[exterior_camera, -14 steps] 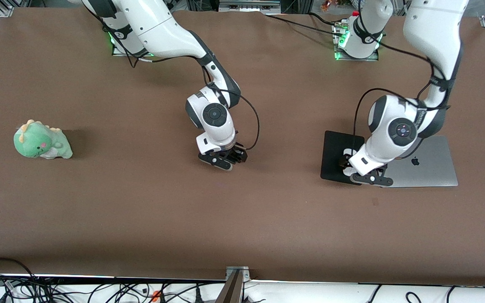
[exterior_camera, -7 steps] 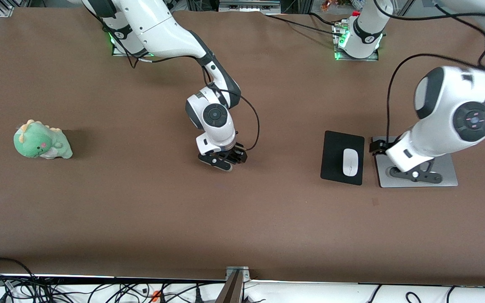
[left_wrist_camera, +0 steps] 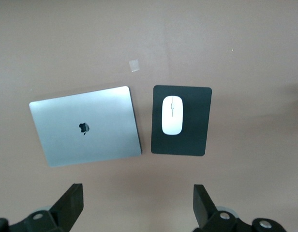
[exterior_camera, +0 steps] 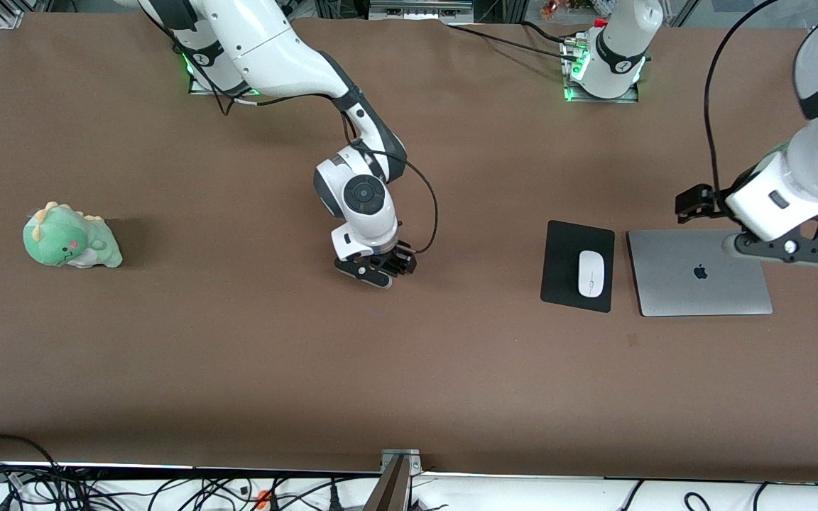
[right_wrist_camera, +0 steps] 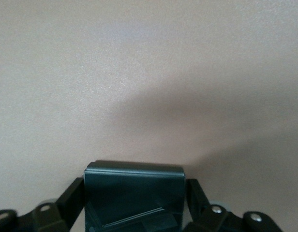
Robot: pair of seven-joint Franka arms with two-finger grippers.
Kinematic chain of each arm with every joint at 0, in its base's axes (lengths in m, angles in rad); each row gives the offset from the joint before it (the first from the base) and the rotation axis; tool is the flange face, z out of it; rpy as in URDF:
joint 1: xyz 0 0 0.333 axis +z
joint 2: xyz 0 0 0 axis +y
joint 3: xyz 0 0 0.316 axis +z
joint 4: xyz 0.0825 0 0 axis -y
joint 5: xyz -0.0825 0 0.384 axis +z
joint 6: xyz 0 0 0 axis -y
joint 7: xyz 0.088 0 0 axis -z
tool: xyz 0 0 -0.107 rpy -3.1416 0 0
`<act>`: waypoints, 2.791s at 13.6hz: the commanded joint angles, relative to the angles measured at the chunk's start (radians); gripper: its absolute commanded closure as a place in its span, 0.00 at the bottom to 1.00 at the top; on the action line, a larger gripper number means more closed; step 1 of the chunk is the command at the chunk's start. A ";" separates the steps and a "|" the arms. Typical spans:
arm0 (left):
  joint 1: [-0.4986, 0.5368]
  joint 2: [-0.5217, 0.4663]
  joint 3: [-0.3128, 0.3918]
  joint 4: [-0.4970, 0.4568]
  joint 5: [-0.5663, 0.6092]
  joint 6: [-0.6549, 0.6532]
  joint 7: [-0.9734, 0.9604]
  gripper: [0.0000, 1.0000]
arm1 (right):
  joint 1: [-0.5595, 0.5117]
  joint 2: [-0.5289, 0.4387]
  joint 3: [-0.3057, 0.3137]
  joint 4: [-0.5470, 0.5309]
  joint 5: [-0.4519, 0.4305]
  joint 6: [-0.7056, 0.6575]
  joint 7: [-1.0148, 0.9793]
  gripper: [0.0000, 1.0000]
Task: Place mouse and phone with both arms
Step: 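Withdraw the left gripper while the right gripper lifts the black phone, then carry the black phone with the right gripper toward the green plush toy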
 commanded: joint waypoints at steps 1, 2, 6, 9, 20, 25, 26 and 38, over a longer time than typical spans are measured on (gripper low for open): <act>0.038 -0.066 -0.015 -0.071 -0.012 -0.009 0.028 0.00 | 0.001 0.007 -0.005 0.015 -0.014 -0.014 0.005 0.49; 0.038 -0.074 -0.013 -0.074 -0.012 -0.009 0.028 0.00 | -0.005 0.004 -0.005 0.016 -0.012 -0.020 0.000 0.56; 0.089 -0.093 -0.015 -0.134 -0.092 0.026 0.028 0.00 | -0.071 0.006 -0.002 0.167 -0.003 -0.279 -0.156 0.75; 0.090 -0.170 -0.020 -0.253 -0.083 0.096 0.035 0.00 | -0.178 -0.002 0.001 0.283 -0.003 -0.507 -0.415 0.76; 0.089 -0.210 -0.020 -0.312 -0.038 0.160 0.030 0.00 | -0.442 -0.293 -0.089 -0.155 -0.008 -0.314 -0.973 0.82; 0.087 -0.213 -0.021 -0.320 -0.038 0.200 0.025 0.00 | -0.452 -0.390 -0.222 -0.484 0.000 0.025 -1.202 0.82; 0.087 -0.213 -0.021 -0.321 -0.037 0.210 0.024 0.00 | -0.477 -0.395 -0.226 -0.531 0.003 0.100 -1.229 0.82; 0.092 -0.282 -0.041 -0.392 0.002 0.218 -0.001 0.00 | -0.524 -0.320 -0.221 -0.617 0.277 0.296 -1.462 0.77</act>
